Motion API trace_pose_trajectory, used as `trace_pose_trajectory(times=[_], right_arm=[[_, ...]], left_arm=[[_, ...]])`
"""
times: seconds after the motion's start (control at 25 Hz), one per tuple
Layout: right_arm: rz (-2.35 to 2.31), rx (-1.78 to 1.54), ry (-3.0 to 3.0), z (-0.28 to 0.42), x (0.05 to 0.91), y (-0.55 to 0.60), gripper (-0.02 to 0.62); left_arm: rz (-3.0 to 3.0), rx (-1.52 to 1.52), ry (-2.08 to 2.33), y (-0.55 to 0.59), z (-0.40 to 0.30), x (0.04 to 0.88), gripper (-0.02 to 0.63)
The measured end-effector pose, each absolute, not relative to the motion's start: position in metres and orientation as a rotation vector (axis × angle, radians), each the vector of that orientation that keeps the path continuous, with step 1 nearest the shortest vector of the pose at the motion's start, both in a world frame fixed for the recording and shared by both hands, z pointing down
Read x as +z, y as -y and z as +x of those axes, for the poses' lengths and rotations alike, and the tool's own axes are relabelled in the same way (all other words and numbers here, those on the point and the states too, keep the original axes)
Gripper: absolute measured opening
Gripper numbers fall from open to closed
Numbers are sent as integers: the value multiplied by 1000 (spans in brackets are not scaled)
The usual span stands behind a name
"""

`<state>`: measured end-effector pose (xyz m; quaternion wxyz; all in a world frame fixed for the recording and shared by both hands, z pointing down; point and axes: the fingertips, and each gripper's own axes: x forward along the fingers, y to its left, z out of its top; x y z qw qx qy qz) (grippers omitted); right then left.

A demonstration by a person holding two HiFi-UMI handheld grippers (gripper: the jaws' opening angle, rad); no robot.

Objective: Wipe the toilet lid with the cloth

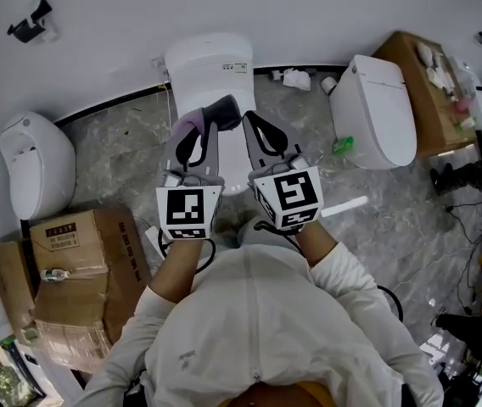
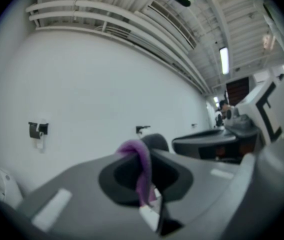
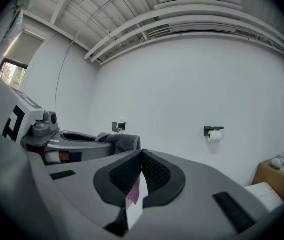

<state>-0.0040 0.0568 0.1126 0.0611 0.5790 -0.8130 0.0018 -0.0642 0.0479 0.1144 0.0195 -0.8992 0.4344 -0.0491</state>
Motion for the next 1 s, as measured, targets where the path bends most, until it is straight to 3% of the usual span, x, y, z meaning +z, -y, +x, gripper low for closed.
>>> trace_pose_trajectory(times=[1.0], right_arm=[[1757,-55,2448,0,110,-78,15]], left_arm=[[-2780,-112,-1319,-73,-59,99,25]])
